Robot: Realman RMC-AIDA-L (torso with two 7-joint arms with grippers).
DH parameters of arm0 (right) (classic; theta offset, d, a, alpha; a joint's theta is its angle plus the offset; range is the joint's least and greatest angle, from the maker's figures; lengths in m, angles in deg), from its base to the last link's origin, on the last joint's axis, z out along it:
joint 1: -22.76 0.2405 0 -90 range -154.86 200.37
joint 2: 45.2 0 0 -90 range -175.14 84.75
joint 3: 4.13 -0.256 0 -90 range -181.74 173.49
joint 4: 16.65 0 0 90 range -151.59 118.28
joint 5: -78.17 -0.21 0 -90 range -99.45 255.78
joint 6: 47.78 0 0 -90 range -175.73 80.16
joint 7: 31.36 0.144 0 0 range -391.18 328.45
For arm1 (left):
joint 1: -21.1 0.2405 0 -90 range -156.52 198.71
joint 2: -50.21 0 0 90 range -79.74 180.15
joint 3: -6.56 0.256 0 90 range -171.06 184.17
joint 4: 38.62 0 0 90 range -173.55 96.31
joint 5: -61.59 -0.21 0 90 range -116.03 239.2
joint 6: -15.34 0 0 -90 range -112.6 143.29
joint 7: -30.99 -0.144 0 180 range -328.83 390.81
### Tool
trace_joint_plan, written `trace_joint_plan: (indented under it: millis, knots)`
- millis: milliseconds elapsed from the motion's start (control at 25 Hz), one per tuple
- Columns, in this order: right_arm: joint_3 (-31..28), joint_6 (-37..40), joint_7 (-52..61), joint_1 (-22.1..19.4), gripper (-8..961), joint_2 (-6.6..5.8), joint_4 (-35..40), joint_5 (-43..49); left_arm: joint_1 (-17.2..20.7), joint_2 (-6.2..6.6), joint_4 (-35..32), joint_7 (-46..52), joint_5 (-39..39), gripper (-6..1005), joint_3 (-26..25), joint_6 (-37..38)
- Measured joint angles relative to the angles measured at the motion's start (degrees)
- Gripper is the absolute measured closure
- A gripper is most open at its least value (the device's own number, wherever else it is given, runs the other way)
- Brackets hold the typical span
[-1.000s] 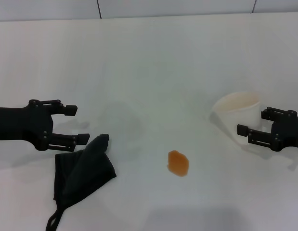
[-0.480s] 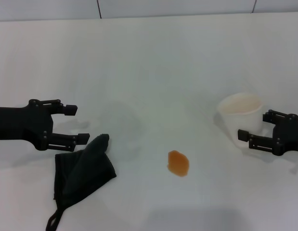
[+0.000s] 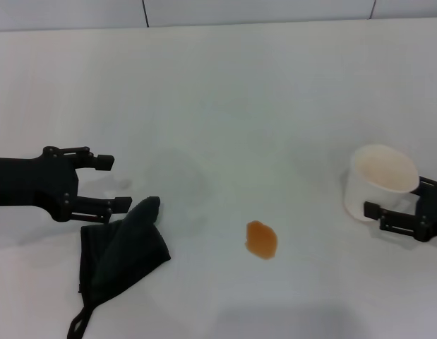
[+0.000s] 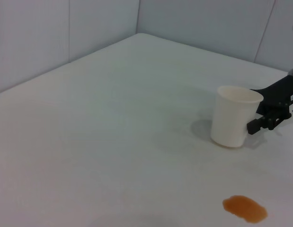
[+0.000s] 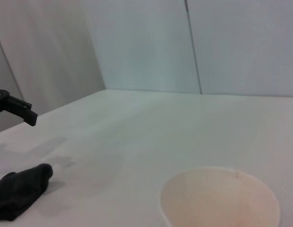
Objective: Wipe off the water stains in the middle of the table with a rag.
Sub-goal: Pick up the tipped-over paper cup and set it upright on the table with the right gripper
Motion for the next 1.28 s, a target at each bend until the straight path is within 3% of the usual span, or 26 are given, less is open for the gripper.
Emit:
trace_joint_plan:
  millis: [200,520,1080,1280]
  knots:
    - [-3.06,3.17,-2.33,-1.00,143,0.13,-0.19,0.30,-0.06,0.00,0.00,0.00,0.00,114,0.00,0.19]
    - [-3.08,3.73,-2.25,-1.05,89,0.08,-0.42,2.72,-0.08,-0.05,0.01,0.00,0.26,114,0.00,0.31]
    - [-4.10,4.50,-2.22,-3.21,97,0.16,0.10,3.04,-0.08,-0.09,0.00,0.00,0.39,114,0.09,0.92]
    - [-8.61,8.83,-2.80,-3.65,99,0.16,0.38,3.16,-0.11,-0.09,-0.04,0.00,0.44,114,0.09,0.93]
